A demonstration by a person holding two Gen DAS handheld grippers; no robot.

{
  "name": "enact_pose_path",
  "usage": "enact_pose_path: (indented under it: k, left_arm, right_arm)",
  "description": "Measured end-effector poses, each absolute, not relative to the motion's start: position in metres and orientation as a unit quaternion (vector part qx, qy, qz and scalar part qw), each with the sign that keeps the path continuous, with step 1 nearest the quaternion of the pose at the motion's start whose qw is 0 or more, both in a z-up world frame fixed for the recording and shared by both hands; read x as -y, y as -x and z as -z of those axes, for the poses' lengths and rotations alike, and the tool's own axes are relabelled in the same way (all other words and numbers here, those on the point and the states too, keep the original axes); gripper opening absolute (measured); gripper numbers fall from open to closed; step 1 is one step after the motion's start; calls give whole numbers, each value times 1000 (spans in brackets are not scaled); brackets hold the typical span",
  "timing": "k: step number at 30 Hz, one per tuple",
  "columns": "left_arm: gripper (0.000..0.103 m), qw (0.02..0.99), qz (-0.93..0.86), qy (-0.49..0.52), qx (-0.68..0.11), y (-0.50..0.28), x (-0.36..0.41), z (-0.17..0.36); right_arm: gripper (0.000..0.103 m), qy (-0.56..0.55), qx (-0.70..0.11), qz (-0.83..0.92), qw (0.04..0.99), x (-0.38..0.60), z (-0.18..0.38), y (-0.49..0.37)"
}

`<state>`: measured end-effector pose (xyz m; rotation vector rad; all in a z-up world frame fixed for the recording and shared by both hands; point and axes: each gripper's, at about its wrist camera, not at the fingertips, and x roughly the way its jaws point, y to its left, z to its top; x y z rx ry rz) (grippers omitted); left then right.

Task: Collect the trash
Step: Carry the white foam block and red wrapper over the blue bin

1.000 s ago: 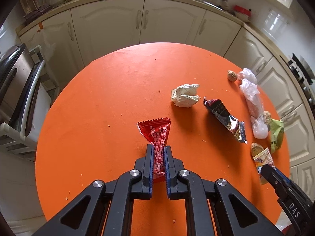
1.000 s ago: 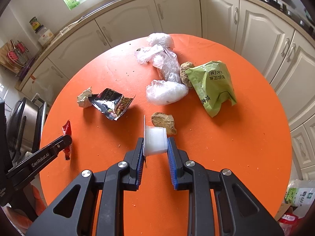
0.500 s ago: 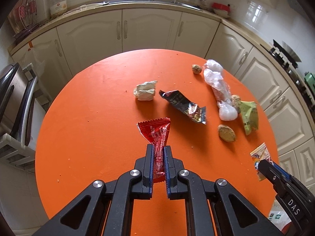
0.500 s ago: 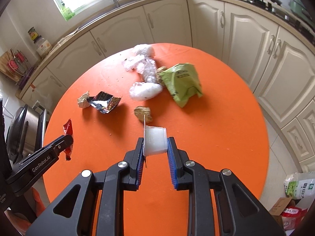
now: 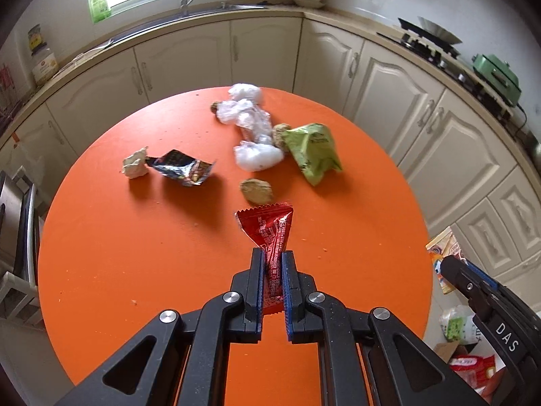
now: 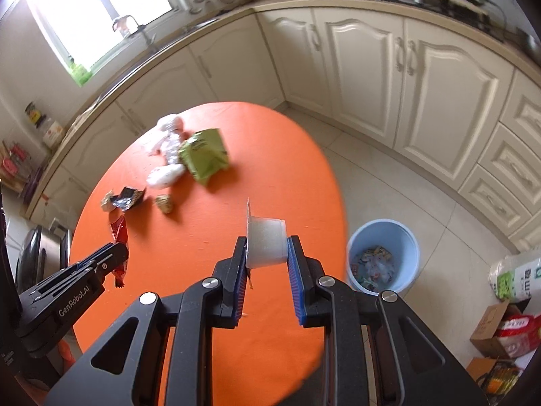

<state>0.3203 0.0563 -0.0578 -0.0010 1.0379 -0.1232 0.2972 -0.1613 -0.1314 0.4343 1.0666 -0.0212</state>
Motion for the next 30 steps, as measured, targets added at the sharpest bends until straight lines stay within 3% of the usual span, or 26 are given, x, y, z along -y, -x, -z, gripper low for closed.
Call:
enact_pose_path:
  k: [17,28,30]
  left_arm:
    - [6,820,200,-133,-519,-327,139,93]
    - [6,786,232,-167,-548,-379,232,140]
    - [12,786,237,-163,-548,-390,246,144]
  right_arm:
    - [23,-294,-505,133,801,306,171,-227]
    - [23,-336,-509,203,766,374,199,-205]
    - [23,-342,-510,210,761,382,204,-205]
